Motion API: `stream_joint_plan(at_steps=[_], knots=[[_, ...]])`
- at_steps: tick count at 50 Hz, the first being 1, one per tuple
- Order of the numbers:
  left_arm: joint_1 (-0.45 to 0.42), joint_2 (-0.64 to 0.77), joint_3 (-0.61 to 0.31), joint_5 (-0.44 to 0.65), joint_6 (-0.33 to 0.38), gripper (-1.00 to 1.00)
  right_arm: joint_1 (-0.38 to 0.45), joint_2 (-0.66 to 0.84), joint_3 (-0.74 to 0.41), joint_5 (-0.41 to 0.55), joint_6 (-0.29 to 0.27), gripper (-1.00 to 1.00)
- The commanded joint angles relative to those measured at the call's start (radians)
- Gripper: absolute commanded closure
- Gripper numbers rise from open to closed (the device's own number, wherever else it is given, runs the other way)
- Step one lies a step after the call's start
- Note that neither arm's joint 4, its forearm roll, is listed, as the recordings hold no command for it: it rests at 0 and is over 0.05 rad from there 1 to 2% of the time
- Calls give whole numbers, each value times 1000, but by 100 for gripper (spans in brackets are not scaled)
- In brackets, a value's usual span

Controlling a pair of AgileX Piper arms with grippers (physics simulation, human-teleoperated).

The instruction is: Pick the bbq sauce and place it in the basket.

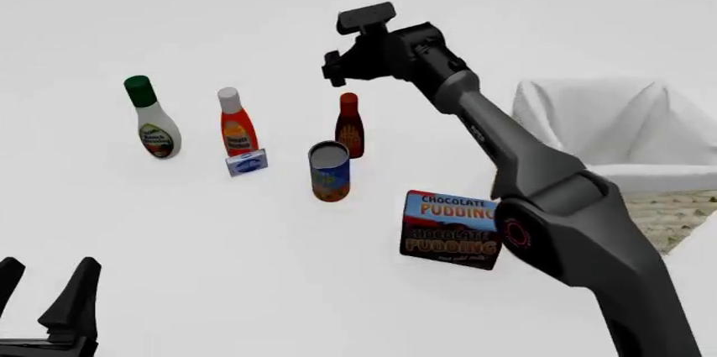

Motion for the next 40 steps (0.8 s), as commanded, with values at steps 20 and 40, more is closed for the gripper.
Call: stream_joint_plan(at_steps=[20,40], knots=[[0,0,0,0,0,-100,-8,141,-138,139,-26,-100],[0,0,0,0,0,-100,-4,254,-305,221,-35,-100]])
